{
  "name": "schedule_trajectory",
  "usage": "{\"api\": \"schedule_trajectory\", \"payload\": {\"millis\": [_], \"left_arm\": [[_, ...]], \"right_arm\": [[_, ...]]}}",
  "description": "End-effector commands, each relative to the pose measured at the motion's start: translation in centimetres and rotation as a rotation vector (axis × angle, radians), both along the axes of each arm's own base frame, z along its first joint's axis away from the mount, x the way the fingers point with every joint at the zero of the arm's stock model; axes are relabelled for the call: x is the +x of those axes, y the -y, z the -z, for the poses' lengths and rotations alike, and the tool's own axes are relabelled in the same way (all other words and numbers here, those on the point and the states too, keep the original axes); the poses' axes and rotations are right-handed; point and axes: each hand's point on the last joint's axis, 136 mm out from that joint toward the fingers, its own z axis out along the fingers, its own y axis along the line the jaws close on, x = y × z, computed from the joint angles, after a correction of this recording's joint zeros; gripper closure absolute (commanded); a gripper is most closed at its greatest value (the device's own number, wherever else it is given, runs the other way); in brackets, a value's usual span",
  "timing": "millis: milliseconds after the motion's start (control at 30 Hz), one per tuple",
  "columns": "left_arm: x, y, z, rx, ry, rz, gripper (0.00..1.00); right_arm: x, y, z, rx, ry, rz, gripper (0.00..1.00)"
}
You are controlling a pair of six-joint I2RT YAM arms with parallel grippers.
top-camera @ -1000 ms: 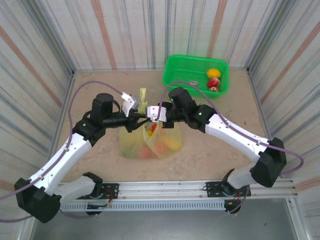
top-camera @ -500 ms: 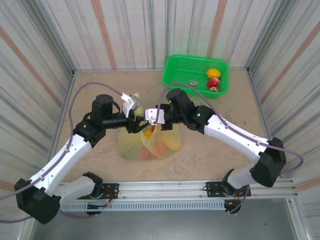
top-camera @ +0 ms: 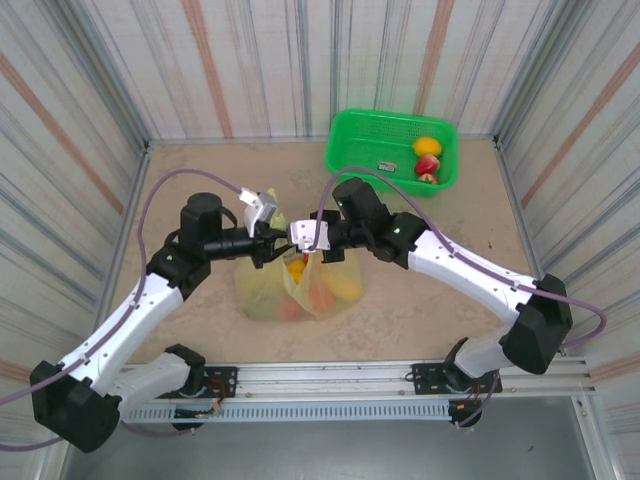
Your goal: Place the fake fruits into the plastic bag and tie a complex knot
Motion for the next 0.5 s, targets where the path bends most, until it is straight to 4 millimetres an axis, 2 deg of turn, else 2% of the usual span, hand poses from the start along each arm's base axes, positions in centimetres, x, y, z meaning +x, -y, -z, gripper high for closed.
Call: {"api": "schedule_trajectory", "payload": {"millis": [0,167,233,367,467], "left_arm": [[-1.1,0.0,-1.5,-0.054,0.069,0.049,0.81],[-1.9,0.0,-1.5,-0.067,0.108,0.083,0.98],[-2.0,0.0,-1.4,-0.063,0.117,0.089,1.00],[-2.1,-0.3,-1.3,-0.051,0.155,0.079,1.00],[-2.3,-0.3,-1.6,-0.059,0.193,0.088,1.00]], "right_arm": [[-0.9,-0.4,0.3,0.011,-0.013,-0.044,1.00],[-0.8,-0.3,0.2,0.018,-0.016,-0.038,1.00],[-0.6,-0.1,0.0,0.032,-0.014,-0.021,1.00],[-0.8,0.8,-1.7,0.107,-0.037,-0.014,0.66],[-0.8,1.5,-2.6,0.155,-0.054,-0.002,0.62]]}}
